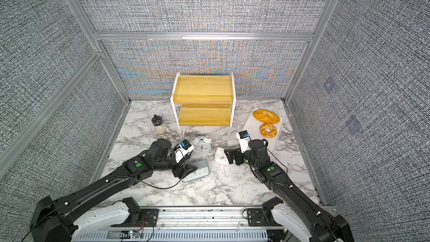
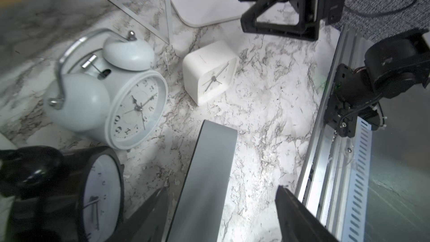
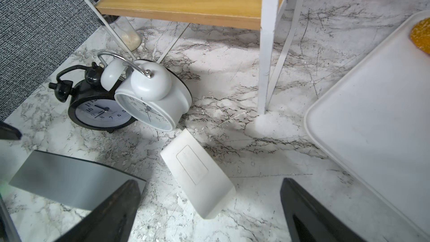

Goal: Place the alarm clocks on the shelf by style
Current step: Pick up the alarm from the center of the board.

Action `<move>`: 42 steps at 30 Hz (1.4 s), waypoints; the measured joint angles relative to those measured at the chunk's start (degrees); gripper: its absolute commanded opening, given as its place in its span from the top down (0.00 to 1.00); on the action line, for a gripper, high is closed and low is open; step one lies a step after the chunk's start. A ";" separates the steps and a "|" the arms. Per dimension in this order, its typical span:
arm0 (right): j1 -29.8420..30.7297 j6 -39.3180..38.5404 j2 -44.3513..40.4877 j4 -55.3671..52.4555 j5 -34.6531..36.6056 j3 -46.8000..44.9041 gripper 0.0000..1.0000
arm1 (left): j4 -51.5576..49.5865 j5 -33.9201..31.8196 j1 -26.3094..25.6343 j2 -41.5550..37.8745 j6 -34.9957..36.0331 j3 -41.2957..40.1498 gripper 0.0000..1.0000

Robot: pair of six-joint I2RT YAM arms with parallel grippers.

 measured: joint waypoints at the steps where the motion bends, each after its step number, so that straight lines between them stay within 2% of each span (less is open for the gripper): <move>1: 0.04 0.00 -0.24 0.00 0.09 0.00 0.01 | -0.87 -0.55 -0.48 0.96 0.50 0.52 0.27; 7: 0.04 0.00 -1.55 0.00 1.49 0.00 0.01 | -4.31 -4.59 -2.91 5.66 2.19 2.95 0.27; 15: 0.07 0.00 -1.95 -0.02 1.53 0.00 0.01 | -6.58 -9.86 -3.34 9.35 3.91 4.09 0.27; 23: 0.09 0.00 -1.90 -0.07 1.88 0.00 0.01 | -7.41 -9.90 -3.43 13.03 5.35 6.38 0.47; 31: 0.09 0.00 -1.40 -0.07 2.73 -0.02 0.01 | -9.38 -8.83 -3.61 15.78 6.38 8.26 0.48; 38: 0.13 0.00 -0.94 -0.07 2.73 -0.02 0.01 | -10.10 -8.81 -3.63 16.24 6.56 8.81 0.67; 42: 0.13 -0.02 -0.92 -0.04 2.49 -0.04 0.01 | -12.04 -8.96 -3.72 16.24 6.58 9.84 0.68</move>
